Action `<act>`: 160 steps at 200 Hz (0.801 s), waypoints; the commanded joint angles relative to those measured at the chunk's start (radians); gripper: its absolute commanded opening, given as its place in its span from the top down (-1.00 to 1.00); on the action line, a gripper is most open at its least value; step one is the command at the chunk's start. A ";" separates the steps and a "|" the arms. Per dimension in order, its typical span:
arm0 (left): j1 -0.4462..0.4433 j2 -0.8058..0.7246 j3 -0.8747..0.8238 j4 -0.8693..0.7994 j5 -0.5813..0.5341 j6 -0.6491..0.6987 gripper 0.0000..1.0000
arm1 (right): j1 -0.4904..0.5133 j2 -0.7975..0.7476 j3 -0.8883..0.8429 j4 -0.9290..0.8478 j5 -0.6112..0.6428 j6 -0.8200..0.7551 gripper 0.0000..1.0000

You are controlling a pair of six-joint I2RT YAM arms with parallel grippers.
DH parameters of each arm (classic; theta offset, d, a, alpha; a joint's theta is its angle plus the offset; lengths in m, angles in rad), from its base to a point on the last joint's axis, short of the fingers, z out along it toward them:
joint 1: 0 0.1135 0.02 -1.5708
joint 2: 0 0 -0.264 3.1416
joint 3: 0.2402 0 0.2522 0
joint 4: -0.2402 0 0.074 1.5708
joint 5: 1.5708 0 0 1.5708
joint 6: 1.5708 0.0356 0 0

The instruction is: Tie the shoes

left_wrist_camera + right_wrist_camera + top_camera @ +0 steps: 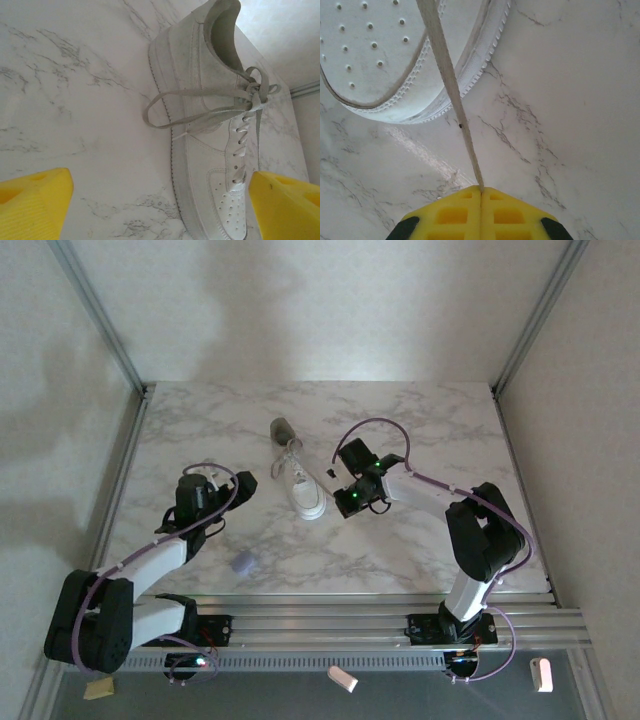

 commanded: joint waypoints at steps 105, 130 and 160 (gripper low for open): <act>-0.009 0.116 0.079 0.018 -0.029 0.032 -0.72 | 0.020 -0.031 -0.006 -0.052 0.055 0.047 0.99; -0.015 0.157 0.092 0.034 -0.030 0.042 -0.62 | 0.021 -0.051 0.028 -0.027 0.052 0.076 0.64; -0.019 0.240 0.116 0.064 -0.019 0.054 -0.41 | 0.022 -0.069 0.048 0.016 0.073 0.130 0.39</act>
